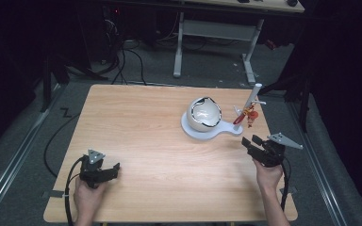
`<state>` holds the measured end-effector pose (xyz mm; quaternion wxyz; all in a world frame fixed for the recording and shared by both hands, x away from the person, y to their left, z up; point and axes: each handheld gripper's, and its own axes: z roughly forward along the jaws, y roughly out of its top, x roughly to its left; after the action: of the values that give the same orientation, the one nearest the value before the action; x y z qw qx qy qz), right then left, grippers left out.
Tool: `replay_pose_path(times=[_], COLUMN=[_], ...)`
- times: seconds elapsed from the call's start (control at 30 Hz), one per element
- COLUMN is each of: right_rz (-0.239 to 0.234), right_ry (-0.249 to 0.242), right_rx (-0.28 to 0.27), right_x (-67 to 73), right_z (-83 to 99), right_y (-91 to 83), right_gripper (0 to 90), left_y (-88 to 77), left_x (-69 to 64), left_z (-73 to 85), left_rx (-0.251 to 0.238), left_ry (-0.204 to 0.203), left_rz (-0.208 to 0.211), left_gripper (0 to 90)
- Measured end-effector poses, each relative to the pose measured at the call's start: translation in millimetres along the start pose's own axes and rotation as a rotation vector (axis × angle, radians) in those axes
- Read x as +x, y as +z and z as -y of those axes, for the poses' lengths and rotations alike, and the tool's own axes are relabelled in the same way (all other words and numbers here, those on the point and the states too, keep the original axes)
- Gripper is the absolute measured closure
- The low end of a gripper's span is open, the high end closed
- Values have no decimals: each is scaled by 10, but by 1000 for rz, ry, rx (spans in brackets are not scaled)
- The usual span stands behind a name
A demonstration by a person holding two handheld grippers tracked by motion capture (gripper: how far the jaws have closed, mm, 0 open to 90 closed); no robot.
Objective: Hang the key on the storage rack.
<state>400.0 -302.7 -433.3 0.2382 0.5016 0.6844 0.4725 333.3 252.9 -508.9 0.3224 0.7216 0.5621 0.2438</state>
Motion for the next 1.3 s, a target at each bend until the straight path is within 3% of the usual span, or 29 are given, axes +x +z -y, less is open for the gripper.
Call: replay_pose_path(times=[0.53,1.3], right_rz=[-28,-68], right_ry=[-35,-22], right_rx=[-7,-1], right_x=[152,283], right_z=[49,177], right_y=[-50,-35], right_gripper=[489,495], left_y=[0,0], left_x=[0,0], left_z=[0,0], left_rx=[0,0], left_ry=[0,0], left_rz=[0,0], left_gripper=[196,196])
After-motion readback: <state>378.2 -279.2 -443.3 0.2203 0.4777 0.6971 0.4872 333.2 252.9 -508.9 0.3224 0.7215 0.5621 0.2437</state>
